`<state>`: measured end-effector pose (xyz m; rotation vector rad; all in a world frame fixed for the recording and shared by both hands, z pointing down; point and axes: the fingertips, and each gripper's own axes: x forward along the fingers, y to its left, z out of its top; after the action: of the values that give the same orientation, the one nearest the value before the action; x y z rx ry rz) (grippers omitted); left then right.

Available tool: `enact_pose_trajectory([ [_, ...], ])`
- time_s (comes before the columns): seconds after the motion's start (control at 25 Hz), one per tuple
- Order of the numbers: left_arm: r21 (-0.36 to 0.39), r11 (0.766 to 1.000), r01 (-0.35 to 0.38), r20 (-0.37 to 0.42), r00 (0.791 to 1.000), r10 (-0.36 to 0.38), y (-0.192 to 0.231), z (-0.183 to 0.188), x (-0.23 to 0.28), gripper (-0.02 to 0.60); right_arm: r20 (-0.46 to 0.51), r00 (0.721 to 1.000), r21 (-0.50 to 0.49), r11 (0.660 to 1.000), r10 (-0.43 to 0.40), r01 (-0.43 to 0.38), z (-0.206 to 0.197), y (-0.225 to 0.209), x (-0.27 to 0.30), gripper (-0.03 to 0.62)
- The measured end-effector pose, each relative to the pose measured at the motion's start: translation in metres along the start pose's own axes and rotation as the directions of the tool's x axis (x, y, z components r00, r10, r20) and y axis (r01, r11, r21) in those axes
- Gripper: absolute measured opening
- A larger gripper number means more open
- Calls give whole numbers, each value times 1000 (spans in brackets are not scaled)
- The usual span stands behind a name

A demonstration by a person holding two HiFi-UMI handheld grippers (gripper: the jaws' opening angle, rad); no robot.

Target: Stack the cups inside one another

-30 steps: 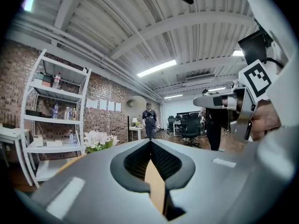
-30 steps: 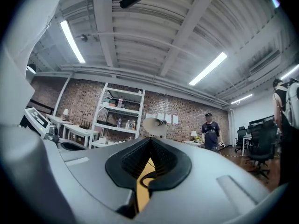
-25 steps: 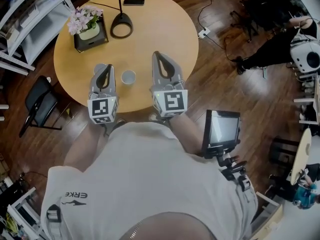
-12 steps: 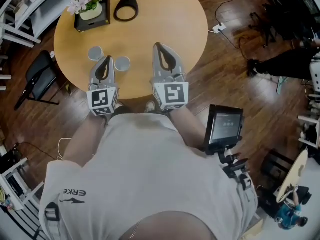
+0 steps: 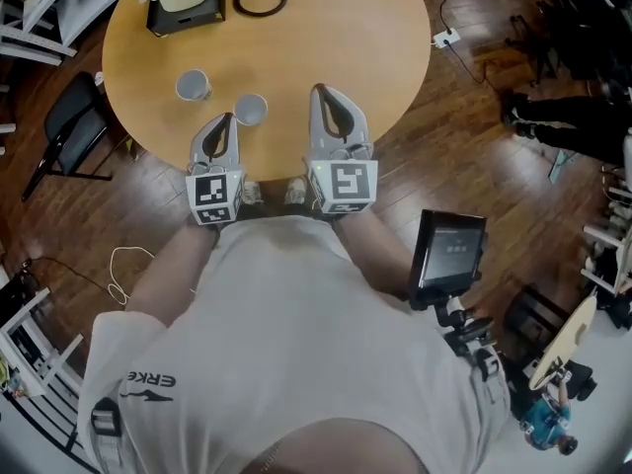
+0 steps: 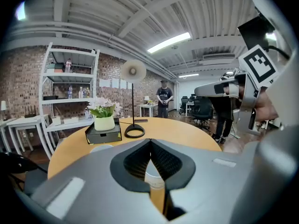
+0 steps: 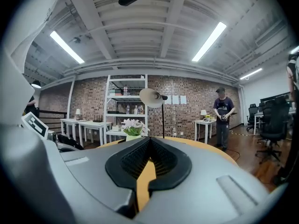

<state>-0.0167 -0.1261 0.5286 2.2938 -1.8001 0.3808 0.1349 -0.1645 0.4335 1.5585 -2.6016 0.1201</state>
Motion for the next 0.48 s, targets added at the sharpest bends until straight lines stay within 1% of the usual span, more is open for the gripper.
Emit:
enact_pose_trajectory([
  [0.16, -6, 1000, 24, -55, 998, -24, -6, -21, 0, 3, -43, 999, 8, 1000, -5, 6, -15, 4, 2, 14],
  [0.32, -2, 998, 58, -117, 991, -58, -17, -42, -6, 10, -87, 996, 17, 1000, -3, 4, -29, 7, -2, 14],
  [0.4, 1, 998, 66, -152, 986, -65, -20, -57, -6, 59, -111, 994, 26, 1000, -7, 10, -37, 8, -3, 14],
  [0.48, 9, 997, 72, -182, 981, -69, -23, -71, -2, 136, -139, 990, 31, 999, -11, 16, -47, 7, -5, 14],
])
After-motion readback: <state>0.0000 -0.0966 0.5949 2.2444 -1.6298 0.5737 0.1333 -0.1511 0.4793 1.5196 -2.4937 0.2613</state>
